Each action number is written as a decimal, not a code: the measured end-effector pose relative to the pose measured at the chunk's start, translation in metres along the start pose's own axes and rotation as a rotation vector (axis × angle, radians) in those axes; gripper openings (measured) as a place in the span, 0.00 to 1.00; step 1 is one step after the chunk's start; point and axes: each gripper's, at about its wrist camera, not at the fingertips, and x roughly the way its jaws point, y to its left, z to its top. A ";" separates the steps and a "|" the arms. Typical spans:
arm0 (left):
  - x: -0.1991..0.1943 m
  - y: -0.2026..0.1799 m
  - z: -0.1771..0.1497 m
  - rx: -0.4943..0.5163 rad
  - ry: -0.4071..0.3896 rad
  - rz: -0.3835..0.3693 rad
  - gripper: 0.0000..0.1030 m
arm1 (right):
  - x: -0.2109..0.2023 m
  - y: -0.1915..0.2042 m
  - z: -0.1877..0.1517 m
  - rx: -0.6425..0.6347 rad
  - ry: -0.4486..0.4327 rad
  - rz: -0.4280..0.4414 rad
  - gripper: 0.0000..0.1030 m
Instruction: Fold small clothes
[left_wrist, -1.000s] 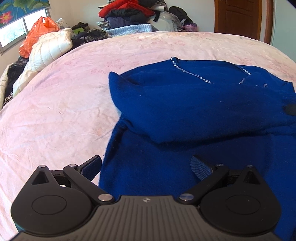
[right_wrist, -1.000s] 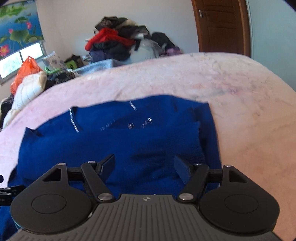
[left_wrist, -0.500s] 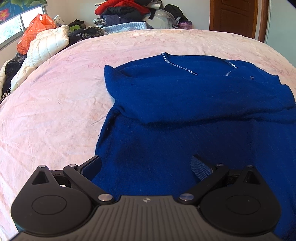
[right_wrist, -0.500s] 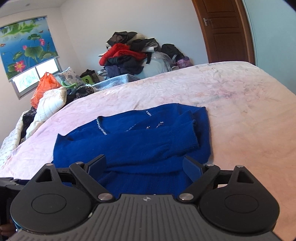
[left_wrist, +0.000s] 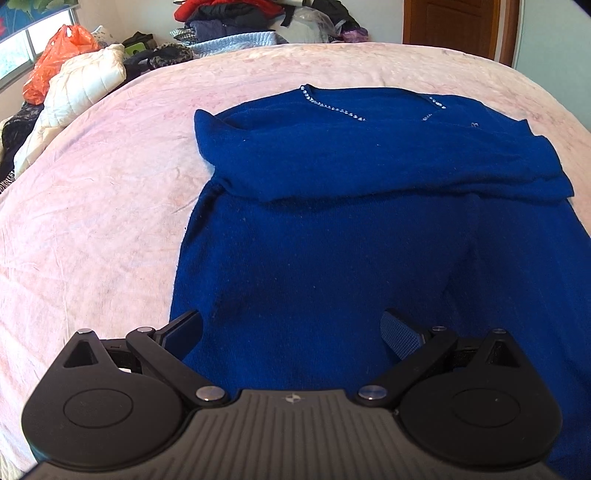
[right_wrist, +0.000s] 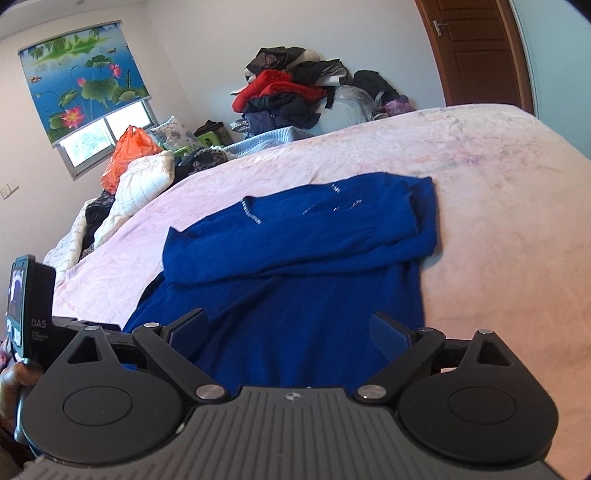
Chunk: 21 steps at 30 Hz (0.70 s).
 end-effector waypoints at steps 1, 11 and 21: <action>-0.001 0.000 -0.001 0.004 -0.001 -0.001 1.00 | -0.001 0.004 -0.004 -0.002 0.003 0.002 0.93; -0.015 0.004 -0.003 -0.011 -0.022 -0.019 1.00 | 0.016 0.036 -0.027 0.014 0.078 -0.037 0.97; -0.022 0.012 -0.008 -0.015 -0.008 -0.034 1.00 | 0.022 0.056 -0.039 -0.053 0.111 -0.026 0.98</action>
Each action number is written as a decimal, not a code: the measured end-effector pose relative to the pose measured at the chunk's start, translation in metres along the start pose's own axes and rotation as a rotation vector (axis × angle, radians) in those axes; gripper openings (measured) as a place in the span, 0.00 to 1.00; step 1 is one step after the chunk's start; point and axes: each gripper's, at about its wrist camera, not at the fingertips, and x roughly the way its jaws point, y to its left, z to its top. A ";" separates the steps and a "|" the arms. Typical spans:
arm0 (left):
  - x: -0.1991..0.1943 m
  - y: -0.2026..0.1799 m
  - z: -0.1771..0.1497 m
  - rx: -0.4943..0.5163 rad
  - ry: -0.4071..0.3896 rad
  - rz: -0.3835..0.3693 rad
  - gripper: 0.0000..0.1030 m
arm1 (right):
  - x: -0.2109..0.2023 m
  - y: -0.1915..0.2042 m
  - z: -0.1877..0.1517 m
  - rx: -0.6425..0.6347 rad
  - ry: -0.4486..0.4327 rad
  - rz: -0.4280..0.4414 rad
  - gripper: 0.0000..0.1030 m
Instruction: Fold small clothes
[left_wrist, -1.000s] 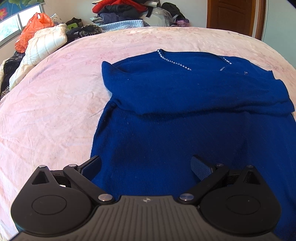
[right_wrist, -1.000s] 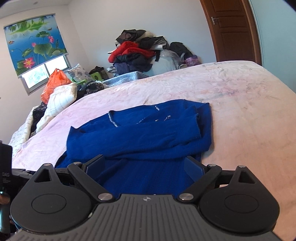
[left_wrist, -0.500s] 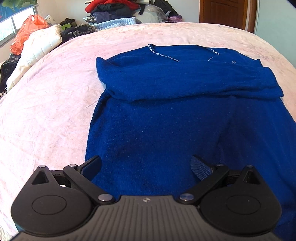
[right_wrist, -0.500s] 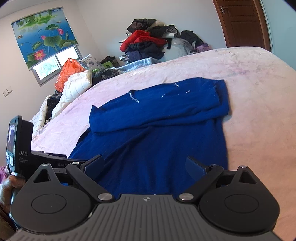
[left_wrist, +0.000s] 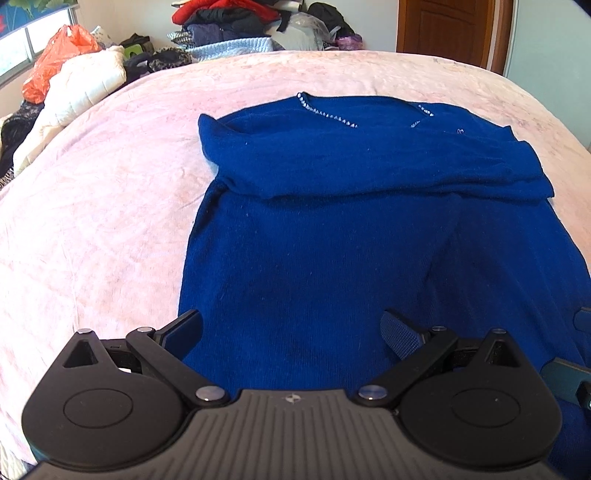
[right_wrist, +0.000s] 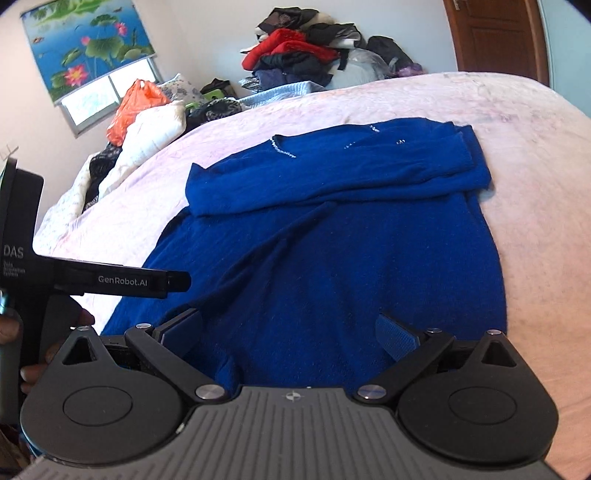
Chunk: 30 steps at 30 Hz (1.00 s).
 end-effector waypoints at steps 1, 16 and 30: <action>-0.001 0.002 -0.001 -0.003 0.003 -0.002 1.00 | -0.002 0.001 0.000 -0.013 -0.007 0.003 0.98; -0.026 0.099 -0.052 -0.063 0.044 -0.074 1.00 | -0.059 -0.060 -0.015 0.015 0.020 0.006 0.98; -0.026 0.098 -0.086 -0.017 0.114 -0.353 1.00 | -0.086 -0.107 -0.050 0.118 0.161 0.111 0.76</action>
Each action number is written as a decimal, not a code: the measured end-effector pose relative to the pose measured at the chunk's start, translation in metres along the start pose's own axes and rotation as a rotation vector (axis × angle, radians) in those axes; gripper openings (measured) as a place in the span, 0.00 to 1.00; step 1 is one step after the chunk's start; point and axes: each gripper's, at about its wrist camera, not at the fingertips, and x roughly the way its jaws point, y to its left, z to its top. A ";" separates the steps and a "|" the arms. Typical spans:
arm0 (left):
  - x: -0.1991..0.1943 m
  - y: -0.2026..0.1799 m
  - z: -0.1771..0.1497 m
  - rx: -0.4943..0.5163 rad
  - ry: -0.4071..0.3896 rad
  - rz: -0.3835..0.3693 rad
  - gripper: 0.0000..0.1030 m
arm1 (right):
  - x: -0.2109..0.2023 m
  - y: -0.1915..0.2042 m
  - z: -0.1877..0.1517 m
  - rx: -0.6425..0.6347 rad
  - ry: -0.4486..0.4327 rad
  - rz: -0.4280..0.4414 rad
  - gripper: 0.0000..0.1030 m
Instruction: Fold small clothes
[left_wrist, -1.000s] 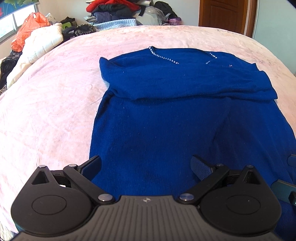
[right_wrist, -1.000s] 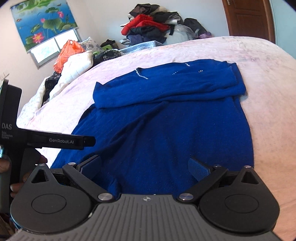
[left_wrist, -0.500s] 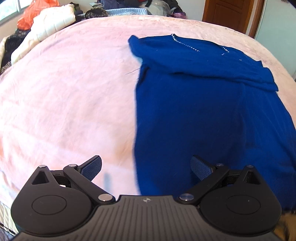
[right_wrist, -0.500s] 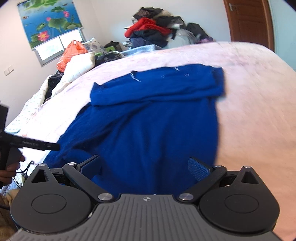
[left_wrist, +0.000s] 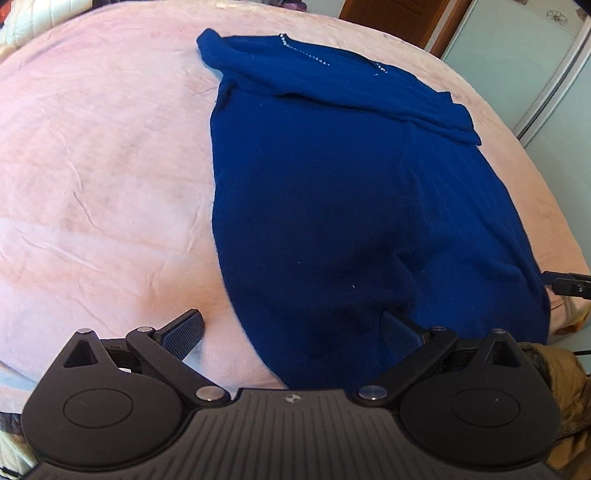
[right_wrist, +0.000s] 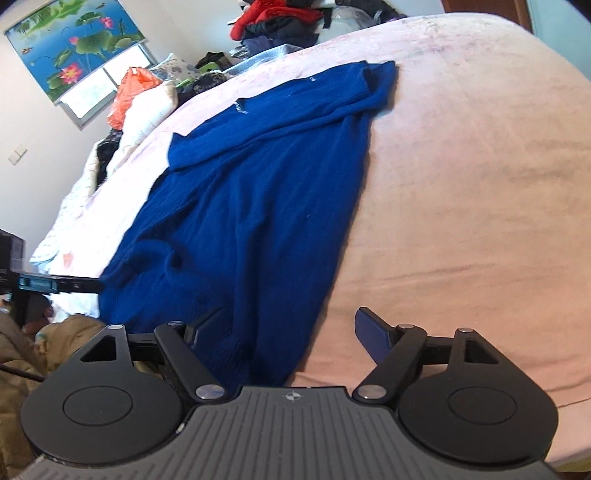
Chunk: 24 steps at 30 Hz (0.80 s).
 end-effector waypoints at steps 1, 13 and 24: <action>-0.001 -0.003 -0.002 0.006 -0.002 -0.001 1.00 | 0.001 0.002 0.000 -0.005 0.007 0.012 0.75; 0.000 -0.019 -0.002 0.004 0.031 -0.166 0.99 | 0.039 0.037 0.006 -0.036 0.078 0.267 0.71; 0.010 -0.045 0.015 0.091 0.050 -0.128 0.12 | 0.060 0.058 0.013 -0.106 0.102 0.272 0.29</action>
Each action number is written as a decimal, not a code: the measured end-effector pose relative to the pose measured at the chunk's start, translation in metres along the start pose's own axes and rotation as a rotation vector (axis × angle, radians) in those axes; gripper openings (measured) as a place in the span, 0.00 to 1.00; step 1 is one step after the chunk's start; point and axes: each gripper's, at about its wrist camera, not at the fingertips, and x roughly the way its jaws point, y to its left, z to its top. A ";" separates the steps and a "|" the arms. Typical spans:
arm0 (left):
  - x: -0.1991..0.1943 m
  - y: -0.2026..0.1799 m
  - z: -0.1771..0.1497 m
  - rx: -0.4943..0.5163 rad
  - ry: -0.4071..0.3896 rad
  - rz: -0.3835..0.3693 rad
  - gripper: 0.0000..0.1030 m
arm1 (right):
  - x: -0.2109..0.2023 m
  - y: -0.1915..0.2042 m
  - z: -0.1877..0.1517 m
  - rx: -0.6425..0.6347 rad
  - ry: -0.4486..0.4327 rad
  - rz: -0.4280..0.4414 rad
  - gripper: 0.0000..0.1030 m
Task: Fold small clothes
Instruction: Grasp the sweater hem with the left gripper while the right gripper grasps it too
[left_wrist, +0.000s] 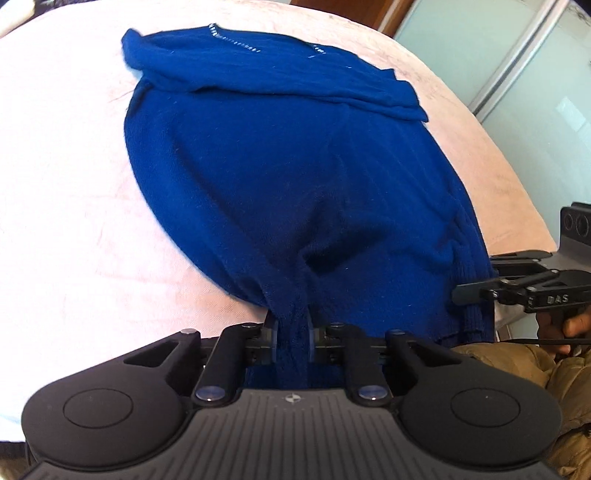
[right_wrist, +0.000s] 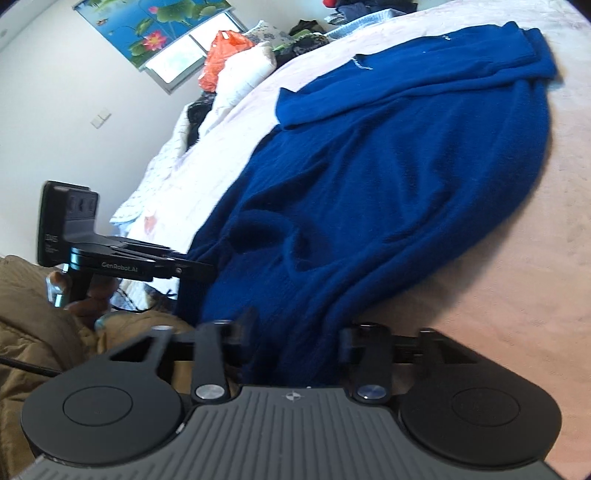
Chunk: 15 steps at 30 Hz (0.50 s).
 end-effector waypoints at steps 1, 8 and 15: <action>-0.001 -0.004 0.001 0.021 -0.010 0.008 0.12 | -0.001 0.000 0.000 -0.003 0.000 -0.002 0.27; -0.015 -0.025 0.022 0.117 -0.159 0.060 0.11 | -0.008 0.000 0.014 -0.005 -0.086 -0.024 0.21; 0.015 -0.020 0.047 0.093 -0.204 0.136 0.11 | 0.001 -0.014 0.050 -0.046 -0.153 -0.148 0.21</action>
